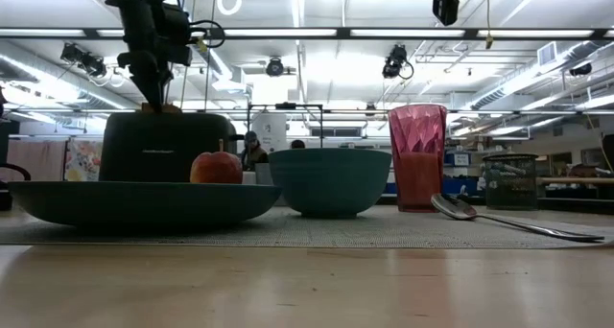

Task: Arrange a breakfast setting
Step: Put the toasted bread on the blue plate

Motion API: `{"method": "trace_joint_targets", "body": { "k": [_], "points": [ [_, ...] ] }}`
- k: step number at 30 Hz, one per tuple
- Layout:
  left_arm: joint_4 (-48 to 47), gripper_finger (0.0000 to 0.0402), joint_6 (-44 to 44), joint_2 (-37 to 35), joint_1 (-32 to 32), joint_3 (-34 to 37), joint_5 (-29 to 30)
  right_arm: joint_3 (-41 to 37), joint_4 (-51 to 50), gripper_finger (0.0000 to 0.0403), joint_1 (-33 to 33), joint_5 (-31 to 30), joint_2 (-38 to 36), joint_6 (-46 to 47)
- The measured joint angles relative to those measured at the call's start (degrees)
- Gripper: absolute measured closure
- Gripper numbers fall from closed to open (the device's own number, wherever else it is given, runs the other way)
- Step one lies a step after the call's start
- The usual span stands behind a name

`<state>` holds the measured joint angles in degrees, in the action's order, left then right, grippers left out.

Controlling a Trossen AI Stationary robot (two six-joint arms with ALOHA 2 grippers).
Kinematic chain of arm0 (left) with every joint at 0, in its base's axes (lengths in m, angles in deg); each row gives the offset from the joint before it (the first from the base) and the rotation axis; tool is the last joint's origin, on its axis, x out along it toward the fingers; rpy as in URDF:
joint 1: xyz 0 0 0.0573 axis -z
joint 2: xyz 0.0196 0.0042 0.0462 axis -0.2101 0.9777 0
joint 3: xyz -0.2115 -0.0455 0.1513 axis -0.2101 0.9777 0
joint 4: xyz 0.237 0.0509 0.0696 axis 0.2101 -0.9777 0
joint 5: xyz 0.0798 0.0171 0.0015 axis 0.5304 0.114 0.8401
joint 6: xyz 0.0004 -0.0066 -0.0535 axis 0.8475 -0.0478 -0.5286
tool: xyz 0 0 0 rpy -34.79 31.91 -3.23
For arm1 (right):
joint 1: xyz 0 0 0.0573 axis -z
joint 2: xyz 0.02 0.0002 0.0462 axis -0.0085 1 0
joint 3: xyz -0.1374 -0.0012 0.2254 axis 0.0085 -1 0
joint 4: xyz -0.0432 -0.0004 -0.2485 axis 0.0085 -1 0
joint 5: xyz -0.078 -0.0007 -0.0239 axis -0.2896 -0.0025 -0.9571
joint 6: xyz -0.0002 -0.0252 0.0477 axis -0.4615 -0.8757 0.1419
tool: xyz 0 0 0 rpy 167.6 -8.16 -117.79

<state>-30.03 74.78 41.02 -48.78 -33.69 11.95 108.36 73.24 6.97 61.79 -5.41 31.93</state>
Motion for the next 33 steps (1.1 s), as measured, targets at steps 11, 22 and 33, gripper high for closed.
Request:
{"method": "trace_joint_targets", "body": {
  "k": [11,22,33],
  "points": [
    [-0.12,0.0356,0.22,-0.89,0.02,0.13,2.56,0.00,0.08,0.0274,0.02,0.00,0.00,0.59],
    [-0.24,0.0359,-1.05,-1.11,-0.02,-1.80,3.34,0.00,0.57,0.0274,0.02,0.00,0.02,0.57],
    [-3.79,0.0373,-1.66,-1.16,0.00,-10.72,2.93,0.00,1.27,0.0274,0.02,0.00,0.02,0.11]
  ]
}}
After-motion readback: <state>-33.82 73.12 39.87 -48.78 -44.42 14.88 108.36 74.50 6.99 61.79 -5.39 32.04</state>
